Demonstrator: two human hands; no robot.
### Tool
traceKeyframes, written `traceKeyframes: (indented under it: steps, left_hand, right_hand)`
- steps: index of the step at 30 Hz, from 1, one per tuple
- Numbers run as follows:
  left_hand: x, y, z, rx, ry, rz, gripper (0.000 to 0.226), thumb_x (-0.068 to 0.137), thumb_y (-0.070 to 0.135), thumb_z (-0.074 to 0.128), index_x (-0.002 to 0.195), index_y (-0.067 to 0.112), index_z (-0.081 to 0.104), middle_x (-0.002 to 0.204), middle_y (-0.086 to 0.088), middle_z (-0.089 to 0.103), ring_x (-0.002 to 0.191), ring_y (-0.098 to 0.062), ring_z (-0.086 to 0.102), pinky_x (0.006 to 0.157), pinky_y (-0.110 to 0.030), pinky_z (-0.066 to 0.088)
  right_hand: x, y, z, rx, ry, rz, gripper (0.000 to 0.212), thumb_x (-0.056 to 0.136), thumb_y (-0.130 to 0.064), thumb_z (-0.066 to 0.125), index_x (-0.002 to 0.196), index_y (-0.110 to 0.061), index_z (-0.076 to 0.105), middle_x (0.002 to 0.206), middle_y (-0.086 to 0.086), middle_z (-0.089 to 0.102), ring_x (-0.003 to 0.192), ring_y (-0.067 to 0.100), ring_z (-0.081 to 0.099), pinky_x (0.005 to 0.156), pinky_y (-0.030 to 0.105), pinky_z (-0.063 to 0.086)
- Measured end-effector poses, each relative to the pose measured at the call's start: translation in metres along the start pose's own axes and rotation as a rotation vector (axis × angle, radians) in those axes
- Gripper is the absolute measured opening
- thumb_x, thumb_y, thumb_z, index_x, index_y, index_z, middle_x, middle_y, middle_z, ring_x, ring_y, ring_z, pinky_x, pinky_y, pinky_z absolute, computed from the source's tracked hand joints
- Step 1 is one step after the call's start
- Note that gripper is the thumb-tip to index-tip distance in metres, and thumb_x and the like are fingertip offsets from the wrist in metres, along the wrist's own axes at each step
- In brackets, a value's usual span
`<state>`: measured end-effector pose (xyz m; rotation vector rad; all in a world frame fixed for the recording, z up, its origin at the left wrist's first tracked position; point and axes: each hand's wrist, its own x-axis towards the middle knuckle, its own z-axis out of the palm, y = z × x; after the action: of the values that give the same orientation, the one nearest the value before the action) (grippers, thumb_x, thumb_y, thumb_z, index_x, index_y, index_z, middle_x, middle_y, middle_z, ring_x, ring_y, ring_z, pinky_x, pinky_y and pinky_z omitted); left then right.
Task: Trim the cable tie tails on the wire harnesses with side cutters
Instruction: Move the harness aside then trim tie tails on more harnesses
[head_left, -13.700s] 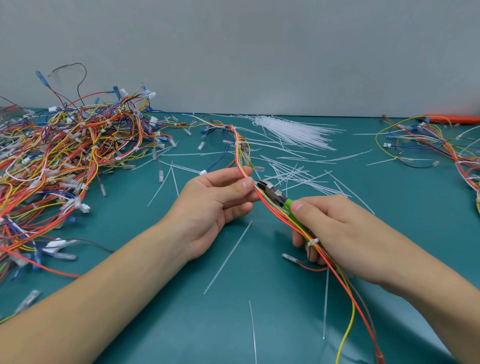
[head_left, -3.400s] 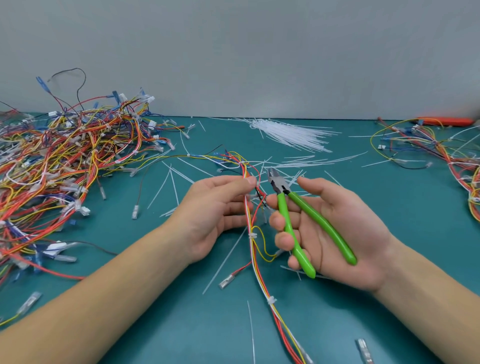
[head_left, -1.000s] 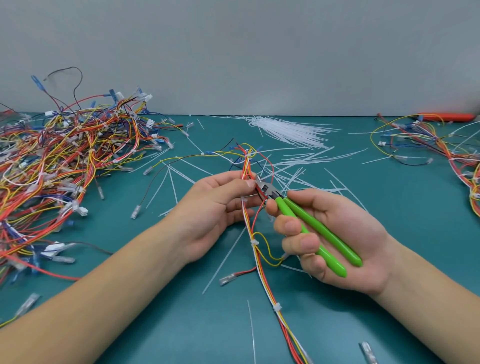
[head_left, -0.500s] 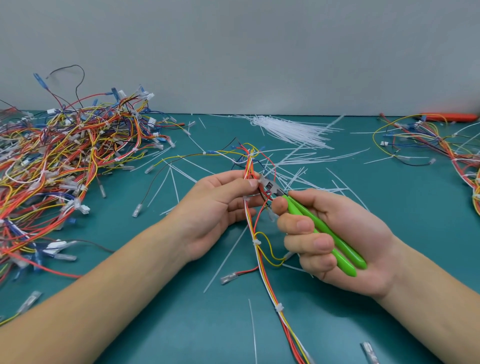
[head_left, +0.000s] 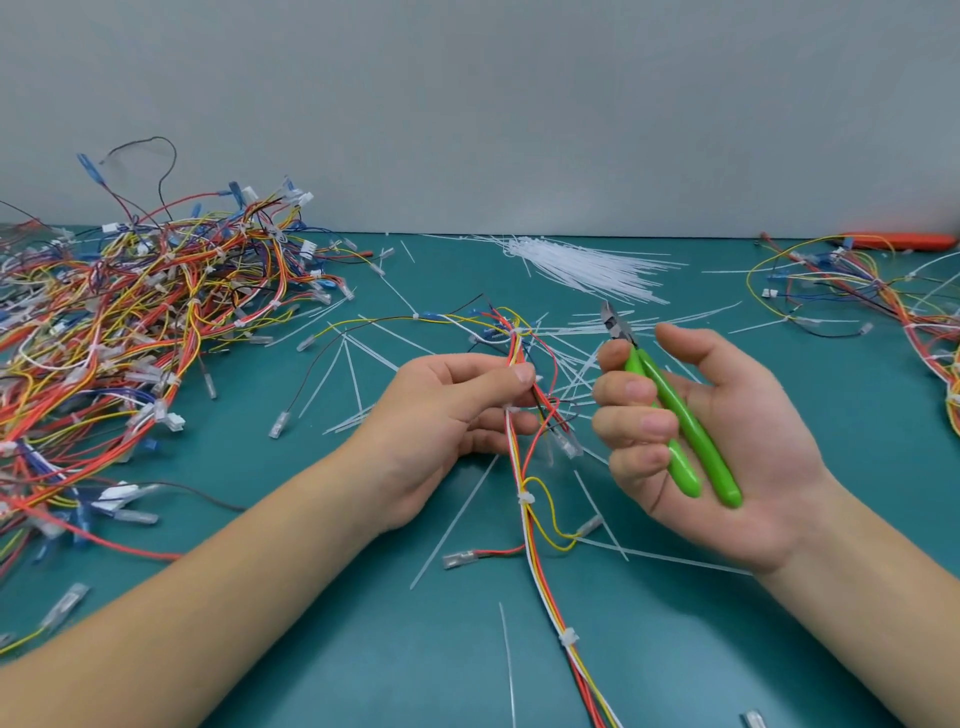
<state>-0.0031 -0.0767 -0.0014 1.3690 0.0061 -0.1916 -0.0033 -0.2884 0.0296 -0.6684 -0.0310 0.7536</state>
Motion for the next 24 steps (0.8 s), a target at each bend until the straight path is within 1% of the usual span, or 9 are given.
traceKeyframes:
  steps: [3,5,9,12,14,16,18,20,24]
  left_hand:
    - [-0.001,0.001,0.003,0.062,0.03,-0.012,0.026,0.099,0.032,0.065,0.091,0.01,0.077,0.087,-0.01,0.076,0.063,-0.018,0.069,0.049,-0.023,0.051]
    - [-0.001,0.001,0.003,0.115,0.094,-0.021,0.029,0.101,0.031,0.063,0.089,0.008,0.075,0.083,-0.01,0.076,0.053,-0.018,0.064,0.039,-0.023,0.045]
    - [0.003,0.001,-0.003,0.309,0.28,0.074,0.014,0.098,0.026,0.067,0.094,0.013,0.07,0.077,0.0,0.073,0.038,-0.017,0.05,0.032,-0.02,0.03]
    - [0.008,0.003,-0.005,0.277,0.334,0.112,0.005,0.097,0.022,0.067,0.101,0.018,0.068,0.089,-0.006,0.073,0.041,-0.019,0.053,0.033,-0.022,0.032]
    - [0.011,0.002,-0.003,0.266,0.315,0.132,0.007,0.098,0.021,0.067,0.105,0.021,0.07,0.097,-0.01,0.073,0.048,-0.019,0.059,0.035,-0.025,0.036]
    - [0.014,0.002,0.001,0.258,0.249,0.145,0.012,0.099,0.027,0.068,0.11,0.026,0.071,0.098,-0.006,0.075,0.053,-0.018,0.064,0.037,-0.026,0.04]
    - [0.017,0.002,0.006,0.29,0.187,0.121,0.023,0.099,0.033,0.068,0.12,0.026,0.066,0.099,-0.001,0.076,0.056,-0.016,0.065,0.038,-0.024,0.04]
    - [0.019,0.001,0.008,0.347,0.15,0.103,0.031,0.099,0.032,0.068,0.128,0.023,0.063,0.094,0.004,0.074,0.056,-0.012,0.063,0.039,-0.023,0.04]
    - [0.017,0.001,0.008,0.371,0.099,0.088,0.032,0.097,0.02,0.07,0.128,0.017,0.064,0.078,0.007,0.068,0.056,-0.009,0.058,0.041,-0.022,0.04]
  right_hand:
    - [0.002,0.005,0.003,-0.121,0.088,-0.059,0.023,0.089,-0.036,0.056,0.093,-0.015,0.063,0.076,0.002,0.058,0.056,0.017,0.06,0.049,0.031,0.054]
    - [0.004,0.008,0.005,-0.162,0.13,-0.065,0.022,0.089,-0.034,0.057,0.094,-0.014,0.064,0.079,0.005,0.06,0.06,0.021,0.062,0.053,0.034,0.056]
    - [0.006,0.011,0.004,-0.135,0.14,0.028,0.032,0.09,-0.033,0.056,0.108,-0.008,0.065,0.089,0.012,0.064,0.068,0.027,0.066,0.058,0.039,0.06]
    - [0.009,0.015,0.004,-0.151,0.155,-0.013,0.036,0.09,-0.031,0.058,0.116,-0.007,0.063,0.099,0.017,0.069,0.073,0.032,0.07,0.061,0.042,0.061]
    - [0.009,0.017,0.006,-0.163,0.157,-0.079,0.039,0.087,-0.029,0.061,0.118,-0.006,0.062,0.108,0.02,0.071,0.077,0.034,0.072,0.063,0.044,0.061]
    - [0.008,0.016,0.008,-0.214,0.172,-0.15,0.044,0.082,-0.028,0.064,0.12,-0.006,0.062,0.117,0.022,0.07,0.081,0.037,0.073,0.064,0.045,0.061]
    - [0.007,0.019,0.01,-0.264,0.198,-0.212,0.044,0.081,-0.026,0.066,0.119,-0.006,0.064,0.119,0.02,0.068,0.083,0.038,0.074,0.064,0.045,0.061]
    - [0.007,0.022,0.012,-0.303,0.219,-0.263,0.035,0.088,-0.024,0.064,0.117,-0.004,0.066,0.118,0.018,0.065,0.083,0.039,0.074,0.065,0.046,0.061]
    - [0.007,0.026,0.015,-0.314,0.256,-0.329,0.025,0.096,-0.021,0.056,0.113,-0.006,0.067,0.116,0.015,0.066,0.083,0.039,0.074,0.065,0.046,0.061]
